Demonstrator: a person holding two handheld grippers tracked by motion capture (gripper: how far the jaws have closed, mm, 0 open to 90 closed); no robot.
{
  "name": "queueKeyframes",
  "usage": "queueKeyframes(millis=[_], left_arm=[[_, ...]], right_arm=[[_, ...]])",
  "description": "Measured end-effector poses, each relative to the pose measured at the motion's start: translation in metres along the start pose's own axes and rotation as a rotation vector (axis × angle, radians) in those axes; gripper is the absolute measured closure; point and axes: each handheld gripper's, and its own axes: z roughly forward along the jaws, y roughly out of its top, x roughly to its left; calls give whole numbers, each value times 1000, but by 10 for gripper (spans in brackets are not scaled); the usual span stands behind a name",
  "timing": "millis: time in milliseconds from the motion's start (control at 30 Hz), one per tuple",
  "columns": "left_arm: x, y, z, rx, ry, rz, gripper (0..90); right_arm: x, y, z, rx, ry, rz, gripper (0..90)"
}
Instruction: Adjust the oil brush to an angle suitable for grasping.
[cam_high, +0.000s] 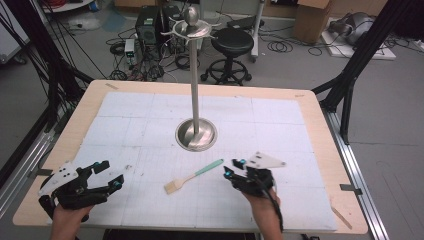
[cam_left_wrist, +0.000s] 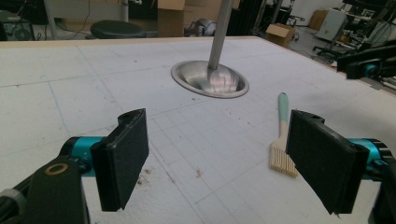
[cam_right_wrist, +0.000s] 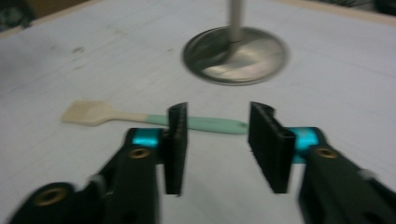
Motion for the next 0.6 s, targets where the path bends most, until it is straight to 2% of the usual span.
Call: queueKeyframes(millis=[133,200,333,367,433,600], left_arm=[[-4,2,3,-4,-15,1,190],[-6,3,3,-19,-21,-6,183],[-8,4,2,-38,-22,-4,187],[-8,4,2,-42,-22,-5,191],[-8,5,3,-43,-42,-6,233],[-12,6,9,-8,-48,17,237]], right_arm=[[-21,-11,-38,-69,-106,7,255],[-29,-18,-54,-96,-159,26,165],[-42,-29,-79,-136,-236,40,160],[-44,-31,-83,-137,-242,41,160],[-47,-33,-89,-143,-250,42,160],[-48,-35,-92,-153,-233,38,160]])
